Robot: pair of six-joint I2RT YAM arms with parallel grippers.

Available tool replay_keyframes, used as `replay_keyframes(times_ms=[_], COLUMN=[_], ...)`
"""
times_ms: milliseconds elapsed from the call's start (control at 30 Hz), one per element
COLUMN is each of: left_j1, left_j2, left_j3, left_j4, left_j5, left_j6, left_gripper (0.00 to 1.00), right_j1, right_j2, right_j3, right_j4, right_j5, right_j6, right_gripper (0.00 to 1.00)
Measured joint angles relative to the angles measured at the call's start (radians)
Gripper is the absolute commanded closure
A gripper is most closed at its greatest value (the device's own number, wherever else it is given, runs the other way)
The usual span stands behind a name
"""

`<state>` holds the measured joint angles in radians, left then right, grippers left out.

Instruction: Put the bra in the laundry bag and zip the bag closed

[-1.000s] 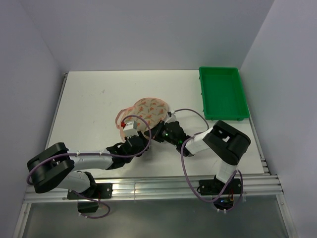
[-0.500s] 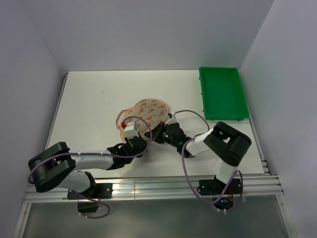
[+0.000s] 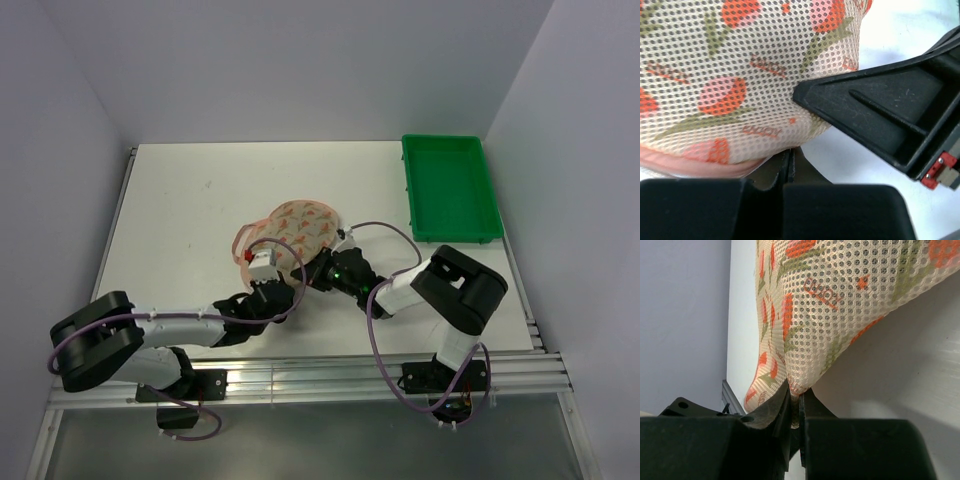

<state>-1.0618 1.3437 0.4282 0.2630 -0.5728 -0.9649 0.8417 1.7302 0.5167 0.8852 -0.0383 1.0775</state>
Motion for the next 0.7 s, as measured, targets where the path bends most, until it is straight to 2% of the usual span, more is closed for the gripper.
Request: replay_keyframes(times_ms=[233,400,667,700], left_j1=[-0.008,-0.008,-0.006,-0.006], left_j2=[-0.143,-0.189,-0.277,-0.288], left_j3=[-0.084,-0.112,-0.158,-0.158], left_j4=[-0.033,-0.088,-0.166,-0.169], left_j5=[0.000,-0.002,-0.016,-0.016], left_j6=[-0.043,-0.055,-0.104,-0.109], left_gripper=[1.00,1.00,1.00,1.00], right_j1=[-0.024,-0.068,-0.188,-0.198], right_j2=[0.000,-0.005,-0.014,-0.013], right_j3=[0.000,0.000,0.073,0.094], right_j4=[-0.008,-0.032,-0.245,-0.274], right_j5=[-0.058,-0.095,-0.260,-0.282], right_j6=[-0.021,-0.055,-0.195,-0.213], right_gripper=[1.00,1.00,1.00,0.94])
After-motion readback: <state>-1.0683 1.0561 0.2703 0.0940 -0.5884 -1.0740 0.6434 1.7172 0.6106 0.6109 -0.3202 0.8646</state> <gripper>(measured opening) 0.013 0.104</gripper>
